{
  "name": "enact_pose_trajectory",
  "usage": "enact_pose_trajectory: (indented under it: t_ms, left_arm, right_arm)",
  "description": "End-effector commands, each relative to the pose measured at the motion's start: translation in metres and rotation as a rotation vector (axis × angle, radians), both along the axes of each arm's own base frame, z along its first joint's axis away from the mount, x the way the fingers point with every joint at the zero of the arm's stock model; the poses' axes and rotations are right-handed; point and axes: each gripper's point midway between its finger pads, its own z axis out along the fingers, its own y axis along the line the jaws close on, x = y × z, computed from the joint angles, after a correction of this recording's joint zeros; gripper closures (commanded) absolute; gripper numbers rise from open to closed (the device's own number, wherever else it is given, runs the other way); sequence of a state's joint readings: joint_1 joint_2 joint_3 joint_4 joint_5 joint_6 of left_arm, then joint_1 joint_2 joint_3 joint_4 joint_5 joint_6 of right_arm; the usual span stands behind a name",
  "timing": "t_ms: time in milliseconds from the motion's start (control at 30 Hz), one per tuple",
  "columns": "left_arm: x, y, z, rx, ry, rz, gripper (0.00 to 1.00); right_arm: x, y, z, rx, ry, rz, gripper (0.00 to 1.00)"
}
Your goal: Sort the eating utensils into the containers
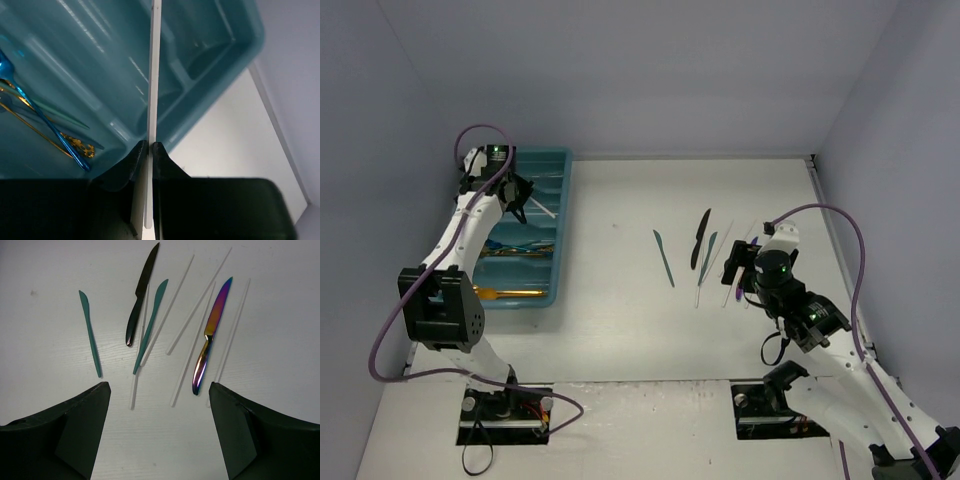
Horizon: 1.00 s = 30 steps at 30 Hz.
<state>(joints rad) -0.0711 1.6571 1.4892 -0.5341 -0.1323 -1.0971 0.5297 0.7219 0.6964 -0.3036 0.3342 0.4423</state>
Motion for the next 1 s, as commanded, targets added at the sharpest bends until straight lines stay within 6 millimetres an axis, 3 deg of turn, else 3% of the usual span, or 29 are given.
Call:
enact_pose_trajectory:
  t_ms: [0,267,333,567,667,833,967]
  left_arm:
    - [0.03,0.022,0.018,-0.112,-0.17,0.197,1.0]
    - [0.05,0.054,-0.011,-0.139,-0.181,0.411,1.0]
    - [0.054,0.072,-0.024,-0.143,-0.165,0.466,1.0]
    - [0.066,0.072,-0.049,-0.215,-0.147,0.531,0.95]
    - [0.071,0.074,-0.047,-0.205,-0.161,0.531,0.9]
    - [0.077,0.071,-0.039,-0.202,-0.173,0.496,0.69]
    - [0.074,0.064,-0.028,-0.23,-0.197,0.469,0.6]
  right_arm:
    - [0.009,0.0,0.008,0.014,-0.033,-0.025,0.22]
    - [0.01,0.0,0.007,0.01,-0.027,-0.033,0.22]
    - [0.011,0.0,0.006,0.006,-0.022,-0.034,0.22]
    - [0.016,-0.001,0.001,-0.019,0.003,-0.047,0.22]
    - [0.019,-0.002,0.002,-0.032,0.004,-0.058,0.22]
    - [0.023,-0.009,-0.001,-0.053,0.009,-0.104,0.22]
    - [0.025,-0.015,0.0,-0.039,0.005,-0.154,0.22]
